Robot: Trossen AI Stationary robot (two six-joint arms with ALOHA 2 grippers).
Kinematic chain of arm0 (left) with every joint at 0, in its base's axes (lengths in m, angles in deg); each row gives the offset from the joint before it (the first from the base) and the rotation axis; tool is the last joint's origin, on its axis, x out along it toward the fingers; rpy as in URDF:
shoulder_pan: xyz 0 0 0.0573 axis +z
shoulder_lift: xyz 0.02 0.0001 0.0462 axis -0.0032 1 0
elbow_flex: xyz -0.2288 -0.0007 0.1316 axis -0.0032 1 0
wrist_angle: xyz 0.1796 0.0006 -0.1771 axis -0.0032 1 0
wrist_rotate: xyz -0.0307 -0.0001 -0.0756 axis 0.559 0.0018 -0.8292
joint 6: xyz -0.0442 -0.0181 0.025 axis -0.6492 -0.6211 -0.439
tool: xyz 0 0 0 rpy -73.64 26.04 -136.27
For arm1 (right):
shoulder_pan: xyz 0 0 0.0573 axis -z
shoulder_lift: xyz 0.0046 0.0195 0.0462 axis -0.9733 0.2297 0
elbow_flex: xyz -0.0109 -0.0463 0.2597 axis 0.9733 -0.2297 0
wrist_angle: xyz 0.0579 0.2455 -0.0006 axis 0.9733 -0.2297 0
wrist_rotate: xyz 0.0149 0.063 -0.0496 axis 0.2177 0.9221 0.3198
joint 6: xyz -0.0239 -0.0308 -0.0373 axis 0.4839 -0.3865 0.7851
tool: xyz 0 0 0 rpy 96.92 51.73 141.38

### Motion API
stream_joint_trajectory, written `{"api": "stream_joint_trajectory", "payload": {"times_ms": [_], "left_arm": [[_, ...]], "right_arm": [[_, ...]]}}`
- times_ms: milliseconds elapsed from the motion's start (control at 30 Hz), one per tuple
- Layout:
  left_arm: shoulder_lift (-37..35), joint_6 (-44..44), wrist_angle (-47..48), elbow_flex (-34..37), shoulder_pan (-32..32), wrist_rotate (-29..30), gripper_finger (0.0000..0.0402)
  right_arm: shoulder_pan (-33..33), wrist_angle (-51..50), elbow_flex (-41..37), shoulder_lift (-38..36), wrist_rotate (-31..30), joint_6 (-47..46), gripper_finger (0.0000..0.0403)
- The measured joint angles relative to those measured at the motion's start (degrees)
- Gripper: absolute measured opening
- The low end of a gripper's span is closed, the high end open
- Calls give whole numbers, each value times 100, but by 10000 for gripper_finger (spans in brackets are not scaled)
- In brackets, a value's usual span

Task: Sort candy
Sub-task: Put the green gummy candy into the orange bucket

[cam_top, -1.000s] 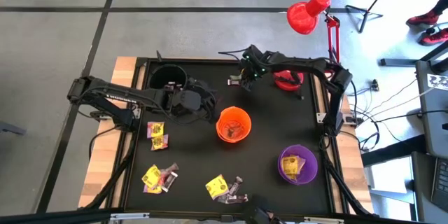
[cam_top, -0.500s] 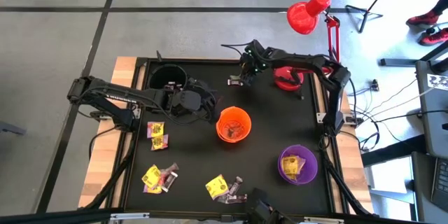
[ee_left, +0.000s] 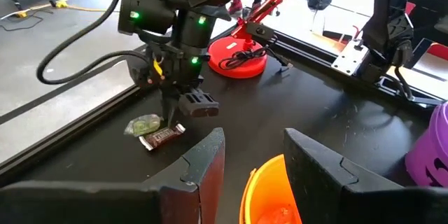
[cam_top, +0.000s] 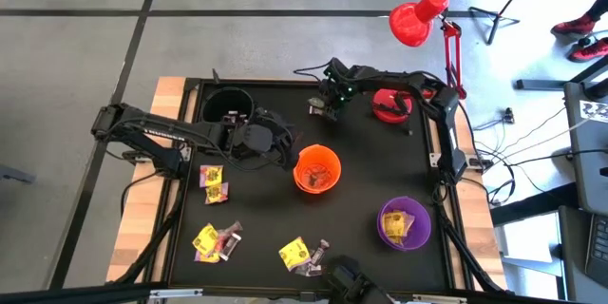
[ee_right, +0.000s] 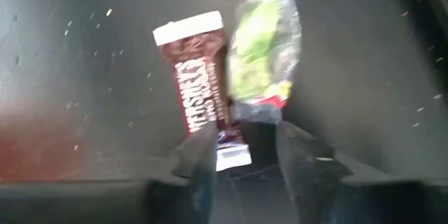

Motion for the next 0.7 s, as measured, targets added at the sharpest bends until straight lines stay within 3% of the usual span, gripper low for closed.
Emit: {"api": "stream_joint_trajectory", "payload": {"times_ms": [233, 700], "left_arm": [[-1, 32, 2, 0, -4, 0, 137], [0, 35, 100, 0, -17, -1, 137]], "right_arm": [[0, -457, -26, -128, -68, 45, 10], [-126, -863, -30, -955, -147, 0, 3]]}}
